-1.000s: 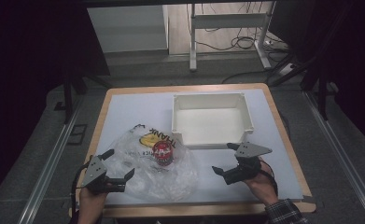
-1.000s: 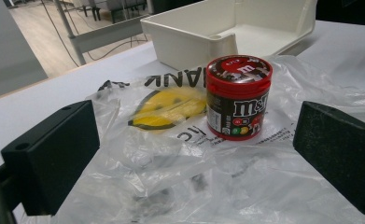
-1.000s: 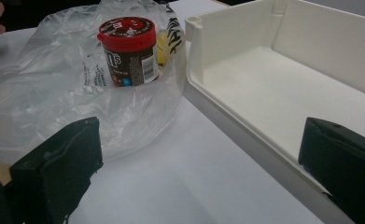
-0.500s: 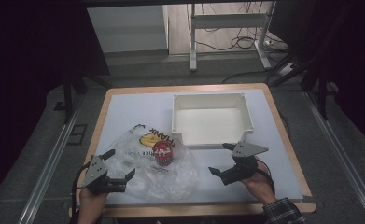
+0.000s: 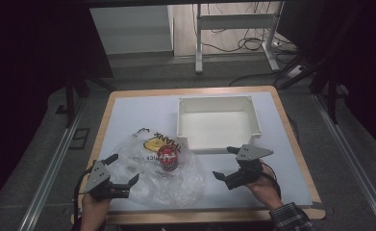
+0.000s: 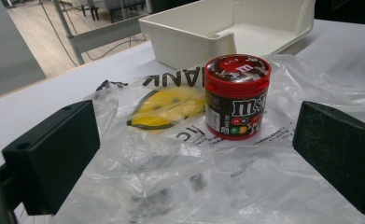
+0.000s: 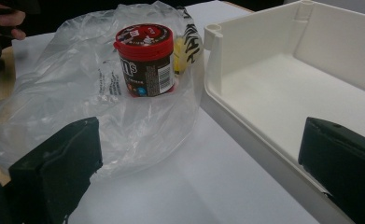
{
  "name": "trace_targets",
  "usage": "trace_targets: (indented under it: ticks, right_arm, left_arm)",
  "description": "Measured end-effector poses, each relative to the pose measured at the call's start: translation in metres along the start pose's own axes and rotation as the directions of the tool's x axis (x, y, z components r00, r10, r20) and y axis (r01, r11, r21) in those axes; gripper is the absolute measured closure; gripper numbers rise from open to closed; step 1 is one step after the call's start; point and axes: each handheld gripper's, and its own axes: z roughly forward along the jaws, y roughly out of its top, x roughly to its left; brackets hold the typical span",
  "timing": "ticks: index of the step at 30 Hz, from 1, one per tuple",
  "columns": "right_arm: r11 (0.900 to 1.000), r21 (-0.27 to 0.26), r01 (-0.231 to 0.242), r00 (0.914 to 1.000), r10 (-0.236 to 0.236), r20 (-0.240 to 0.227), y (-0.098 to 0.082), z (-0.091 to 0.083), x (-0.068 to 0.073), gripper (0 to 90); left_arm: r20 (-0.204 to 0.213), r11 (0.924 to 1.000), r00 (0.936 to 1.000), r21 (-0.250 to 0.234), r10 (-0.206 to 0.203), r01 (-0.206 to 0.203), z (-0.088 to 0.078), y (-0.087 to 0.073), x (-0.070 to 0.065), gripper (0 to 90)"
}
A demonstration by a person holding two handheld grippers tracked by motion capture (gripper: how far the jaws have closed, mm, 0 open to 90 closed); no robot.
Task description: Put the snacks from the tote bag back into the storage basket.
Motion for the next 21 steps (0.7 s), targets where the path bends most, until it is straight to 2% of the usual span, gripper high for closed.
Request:
trace_targets:
  ticks: [14, 21]
  right_arm:
    - [1.0, -0.003, 0.008, 0.9999, -0.008, -0.009, 0.004, 0.008, -0.001, 0.0]
    - [1.0, -0.003, 0.0, 0.9996, 0.0, -0.029, 0.007, 0.013, 0.0, 0.0]
  left_arm:
    - [-0.001, 1.0, 1.0, -0.005, -0.001, 0.001, 0.0, 0.0, 0.0, 0.5]
    - [-0.001, 1.0, 1.0, -0.005, 0.0, 0.0, 0.0, 0.0, 0.0, 0.5]
